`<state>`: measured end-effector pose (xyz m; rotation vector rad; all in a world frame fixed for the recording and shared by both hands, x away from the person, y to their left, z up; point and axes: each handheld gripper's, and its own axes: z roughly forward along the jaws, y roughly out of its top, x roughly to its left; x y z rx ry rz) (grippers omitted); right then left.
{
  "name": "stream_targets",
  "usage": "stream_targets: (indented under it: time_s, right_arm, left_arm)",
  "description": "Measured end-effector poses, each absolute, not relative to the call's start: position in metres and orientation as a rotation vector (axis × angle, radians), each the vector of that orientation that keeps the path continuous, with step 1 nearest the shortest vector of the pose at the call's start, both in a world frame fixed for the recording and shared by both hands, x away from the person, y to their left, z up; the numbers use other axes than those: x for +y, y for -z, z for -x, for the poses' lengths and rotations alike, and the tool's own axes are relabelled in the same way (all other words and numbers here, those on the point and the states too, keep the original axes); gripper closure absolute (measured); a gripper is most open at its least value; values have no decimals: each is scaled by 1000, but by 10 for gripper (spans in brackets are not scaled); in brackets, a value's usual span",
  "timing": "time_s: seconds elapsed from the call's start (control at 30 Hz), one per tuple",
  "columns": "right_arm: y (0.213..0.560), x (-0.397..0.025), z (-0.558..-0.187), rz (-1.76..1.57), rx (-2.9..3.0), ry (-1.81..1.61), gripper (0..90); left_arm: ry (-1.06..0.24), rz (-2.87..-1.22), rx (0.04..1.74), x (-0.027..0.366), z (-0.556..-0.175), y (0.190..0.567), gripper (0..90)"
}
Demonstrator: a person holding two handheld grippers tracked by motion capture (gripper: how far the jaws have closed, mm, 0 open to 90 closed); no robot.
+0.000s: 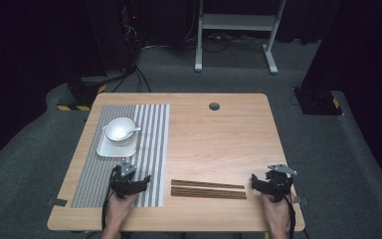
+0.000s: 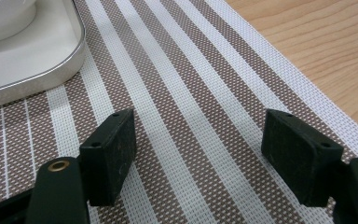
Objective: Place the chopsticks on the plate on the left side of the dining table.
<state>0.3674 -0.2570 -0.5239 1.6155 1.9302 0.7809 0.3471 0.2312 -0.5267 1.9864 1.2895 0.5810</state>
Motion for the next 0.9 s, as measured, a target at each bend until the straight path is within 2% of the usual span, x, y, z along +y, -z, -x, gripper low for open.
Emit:
stream_targets:
  time_s: [0.6, 0.9]
  right_arm:
    - [524, -257, -367, -1615, 1930, -782, 105]
    - [524, -257, -367, -1610, 1934, -787, 117]
  left_arm:
    - [-567, -2008, 1256, 234, -348, 526, 272]
    - [-512, -2034, 1187, 232, -345, 525, 286]
